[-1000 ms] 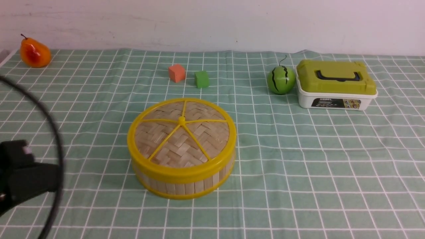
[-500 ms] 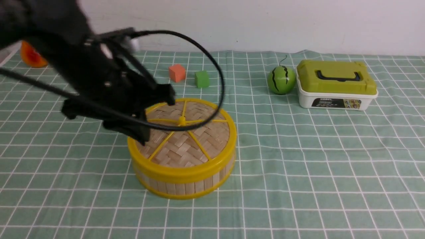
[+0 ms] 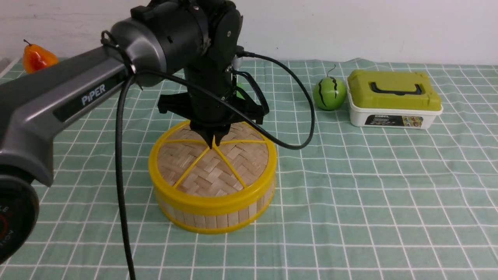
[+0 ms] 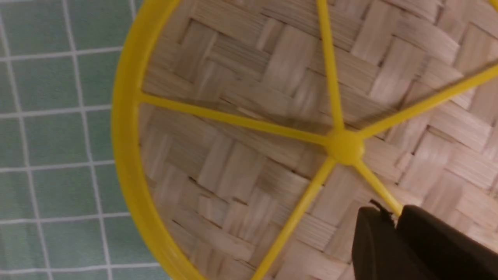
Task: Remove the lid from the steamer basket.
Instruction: Use the left arm to lift the lid of the steamer
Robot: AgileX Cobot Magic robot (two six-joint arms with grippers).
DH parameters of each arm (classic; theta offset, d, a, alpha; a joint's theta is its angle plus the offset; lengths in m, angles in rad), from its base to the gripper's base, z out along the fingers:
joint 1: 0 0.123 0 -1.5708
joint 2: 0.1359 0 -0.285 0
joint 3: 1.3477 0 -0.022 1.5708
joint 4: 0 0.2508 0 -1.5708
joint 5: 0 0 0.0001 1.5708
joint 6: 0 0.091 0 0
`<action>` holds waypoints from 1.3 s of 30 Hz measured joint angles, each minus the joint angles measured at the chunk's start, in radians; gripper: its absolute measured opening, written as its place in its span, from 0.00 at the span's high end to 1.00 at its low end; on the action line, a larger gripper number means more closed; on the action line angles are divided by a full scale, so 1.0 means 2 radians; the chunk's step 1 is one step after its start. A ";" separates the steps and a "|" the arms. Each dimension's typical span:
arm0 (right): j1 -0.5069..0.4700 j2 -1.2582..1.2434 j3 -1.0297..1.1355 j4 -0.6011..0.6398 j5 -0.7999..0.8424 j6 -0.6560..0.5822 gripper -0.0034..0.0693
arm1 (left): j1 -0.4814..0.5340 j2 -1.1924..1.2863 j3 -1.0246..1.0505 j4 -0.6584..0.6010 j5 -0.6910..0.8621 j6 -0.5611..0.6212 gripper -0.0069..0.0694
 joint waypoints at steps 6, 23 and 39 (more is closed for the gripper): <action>0.000 0.000 0.000 0.000 0.000 0.000 0.62 | 0.000 0.012 0.000 0.017 0.000 0.000 0.61; 0.000 0.000 0.000 0.000 0.000 0.000 0.62 | 0.000 0.045 -0.003 0.027 -0.032 -0.001 0.55; 0.000 0.000 0.000 0.000 0.000 0.000 0.62 | 0.000 0.037 -0.005 0.030 -0.036 -0.005 0.76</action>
